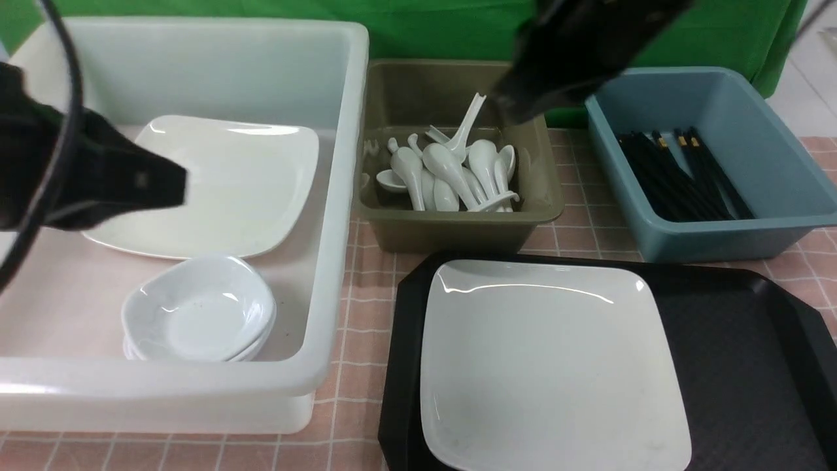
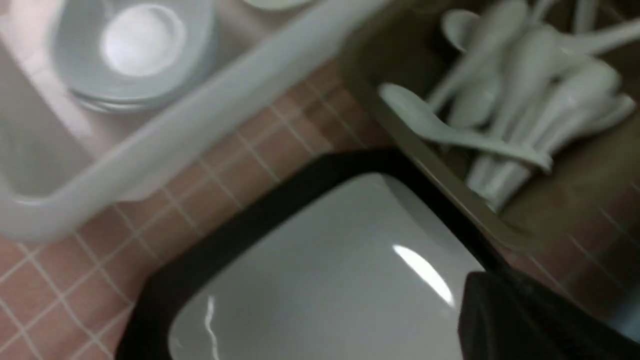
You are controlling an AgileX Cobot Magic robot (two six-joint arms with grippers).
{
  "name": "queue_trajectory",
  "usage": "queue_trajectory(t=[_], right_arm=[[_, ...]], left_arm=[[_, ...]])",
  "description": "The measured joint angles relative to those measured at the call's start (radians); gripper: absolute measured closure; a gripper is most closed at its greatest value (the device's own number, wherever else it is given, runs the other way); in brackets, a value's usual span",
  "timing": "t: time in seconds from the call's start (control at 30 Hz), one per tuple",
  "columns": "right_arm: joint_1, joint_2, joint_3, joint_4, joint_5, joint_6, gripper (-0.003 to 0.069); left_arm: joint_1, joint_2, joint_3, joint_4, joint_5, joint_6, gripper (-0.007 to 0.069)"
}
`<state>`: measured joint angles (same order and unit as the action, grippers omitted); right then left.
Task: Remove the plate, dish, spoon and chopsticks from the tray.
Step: Use the right arm to grab a plate from the dinner plate
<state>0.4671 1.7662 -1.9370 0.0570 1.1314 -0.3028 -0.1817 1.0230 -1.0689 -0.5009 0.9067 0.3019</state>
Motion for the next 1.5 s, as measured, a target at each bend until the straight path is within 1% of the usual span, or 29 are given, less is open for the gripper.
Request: queue_trajectory(t=[0.03,0.07,0.1,0.13,0.17,0.2,0.23,0.27,0.3,0.37,0.4,0.5,0.57,0.7,0.83,0.97,1.07,1.1,1.13,1.17,1.2,1.4,1.5], right_arm=[[-0.078,-0.038,0.06,0.02,0.0,0.004,0.0629],[-0.118,-0.055,0.113,0.041,-0.001,0.004,0.0629],[-0.183,-0.08,0.17,0.065,-0.003,0.004,0.0629],[-0.246,-0.096,0.243,0.103,-0.006,0.003,0.0629],[-0.295,-0.112,0.302,0.137,-0.009,-0.004,0.0629],[-0.339,-0.119,0.375,0.185,-0.015,-0.017,0.0626],[-0.398,-0.124,0.446,0.233,-0.027,-0.037,0.0615],[-0.445,-0.123,0.529,0.288,-0.063,-0.068,0.0582],[-0.464,-0.12,0.581,0.319,-0.085,-0.082,0.0559],[-0.504,-0.111,0.686,0.374,-0.184,-0.127,0.0454],[-0.51,-0.104,0.724,0.391,-0.22,-0.138,0.0419],[-0.512,-0.058,0.809,0.433,-0.374,-0.193,0.026],[-0.496,-0.012,0.818,0.449,-0.443,-0.209,0.0204],[-0.456,0.076,0.809,0.466,-0.549,-0.215,0.0172],[-0.408,0.154,0.782,0.471,-0.65,-0.22,0.0168],[-0.382,0.192,0.767,0.473,-0.693,-0.222,0.0171],[-0.369,0.21,0.758,0.476,-0.721,-0.225,0.0231],[-0.367,0.212,0.757,0.477,-0.73,-0.226,0.0281],[-0.364,0.214,0.757,0.475,-0.739,-0.233,0.0365],[-0.364,0.214,0.757,0.482,-0.74,-0.237,0.0387],[-0.365,0.214,0.755,0.489,-0.74,-0.244,0.0398],[-0.364,0.19,0.755,0.48,-0.685,-0.255,0.0412],[-0.364,0.104,0.755,0.464,-0.59,-0.259,0.048]], left_arm=[[-0.061,0.023,0.0,0.009,-0.023,-0.012,0.0627],[-0.123,0.044,0.0,0.021,-0.041,-0.021,0.0627],[-0.172,0.074,0.0,0.035,-0.059,-0.036,0.0627],[-0.231,0.105,0.0,0.055,-0.081,-0.053,0.0627],[-0.263,0.124,0.0,0.071,-0.098,-0.064,0.0627],[-0.322,0.156,0.0,0.086,-0.119,-0.079,0.0627],[-0.362,0.187,0.0,0.096,-0.141,-0.091,0.0627],[-0.394,0.223,0.0,0.102,-0.166,-0.097,0.0627],[-0.414,0.245,0.0,0.104,-0.179,-0.099,0.0627],[-0.442,0.291,0.0,0.106,-0.217,-0.1,0.0627],[-0.449,0.312,-0.001,0.108,-0.23,-0.1,0.0627],[-0.45,0.362,-0.012,0.116,-0.244,-0.1,0.0627],[-0.45,0.385,-0.023,0.127,-0.256,-0.1,0.0627],[-0.45,0.393,-0.033,0.14,-0.281,-0.1,0.0627],[-0.45,0.393,-0.034,0.173,-0.285,-0.106,0.0627],[-0.45,0.393,-0.034,0.19,-0.276,-0.124,0.0627],[-0.45,0.393,-0.034,0.195,-0.263,-0.127,0.0627],[-0.45,0.393,-0.034,0.195,-0.261,-0.127,0.0627],[-0.45,0.393,-0.034,0.198,-0.256,-0.127,0.0627],[-0.45,0.393,-0.034,0.199,-0.255,-0.13,0.0627],[-0.45,0.393,-0.034,0.203,-0.251,-0.132,0.0627],[-0.449,0.393,-0.049,0.223,-0.22,-0.141,0.0627],[-0.448,0.39,-0.096,0.278,-0.168,-0.179,0.0627]])
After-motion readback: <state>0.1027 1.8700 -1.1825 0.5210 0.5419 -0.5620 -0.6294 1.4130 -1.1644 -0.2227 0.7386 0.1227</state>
